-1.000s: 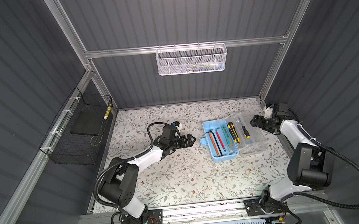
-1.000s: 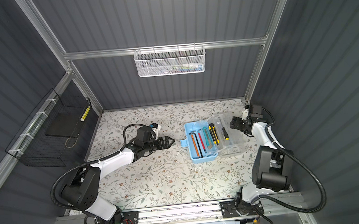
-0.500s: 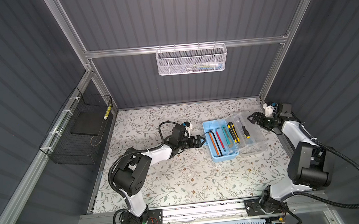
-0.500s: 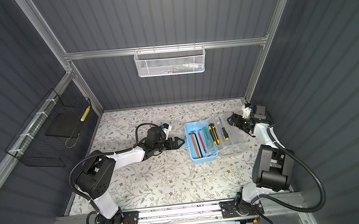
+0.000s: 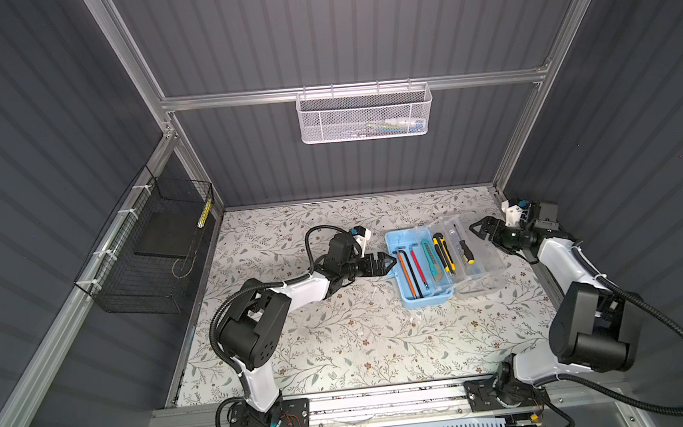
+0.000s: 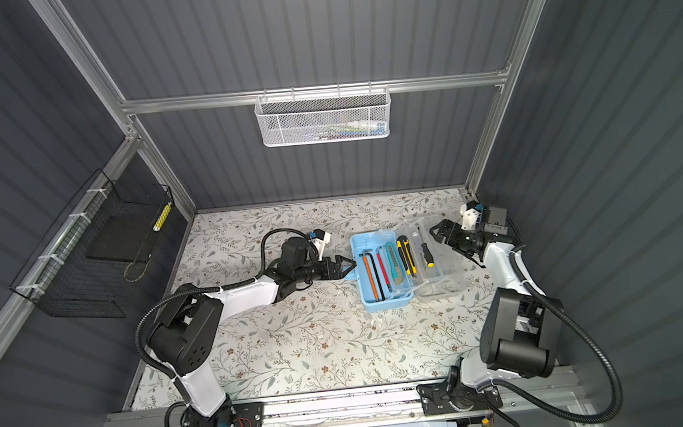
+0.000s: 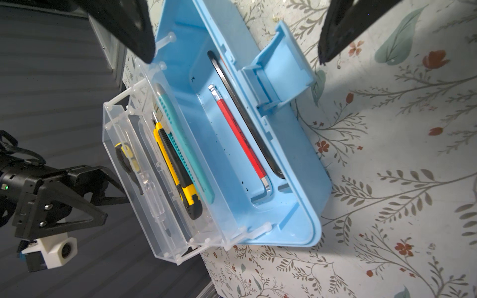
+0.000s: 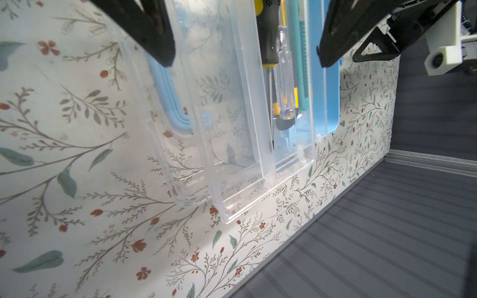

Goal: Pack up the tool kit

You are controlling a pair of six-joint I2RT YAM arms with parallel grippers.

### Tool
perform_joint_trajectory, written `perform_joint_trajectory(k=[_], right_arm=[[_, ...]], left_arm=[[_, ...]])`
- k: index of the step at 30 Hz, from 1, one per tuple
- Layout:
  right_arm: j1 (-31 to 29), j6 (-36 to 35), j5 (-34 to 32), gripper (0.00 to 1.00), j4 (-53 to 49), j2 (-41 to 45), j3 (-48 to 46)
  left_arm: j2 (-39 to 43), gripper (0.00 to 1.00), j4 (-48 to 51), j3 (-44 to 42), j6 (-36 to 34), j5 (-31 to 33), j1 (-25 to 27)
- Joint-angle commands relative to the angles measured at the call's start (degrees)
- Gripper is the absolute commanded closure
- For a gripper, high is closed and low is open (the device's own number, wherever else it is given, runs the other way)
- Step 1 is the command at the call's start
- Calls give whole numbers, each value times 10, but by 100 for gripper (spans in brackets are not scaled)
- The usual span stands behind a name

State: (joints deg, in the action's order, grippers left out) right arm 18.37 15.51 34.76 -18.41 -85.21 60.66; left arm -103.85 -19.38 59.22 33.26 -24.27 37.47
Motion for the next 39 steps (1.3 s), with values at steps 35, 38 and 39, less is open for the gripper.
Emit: perform_joint_trajectory(k=[35,38,39], right_arm=[[-9,13,43,7,-9,30,-48],[-16,12,58,7,-14,32,-48],[-19,12,64,7,-14,34,-48]], left_arm=[[-41,0,-17,6,-17,-14,20],[-44,0,-23,8,-13,-17,21],[-44,0,-23,10,-13,-18,22]])
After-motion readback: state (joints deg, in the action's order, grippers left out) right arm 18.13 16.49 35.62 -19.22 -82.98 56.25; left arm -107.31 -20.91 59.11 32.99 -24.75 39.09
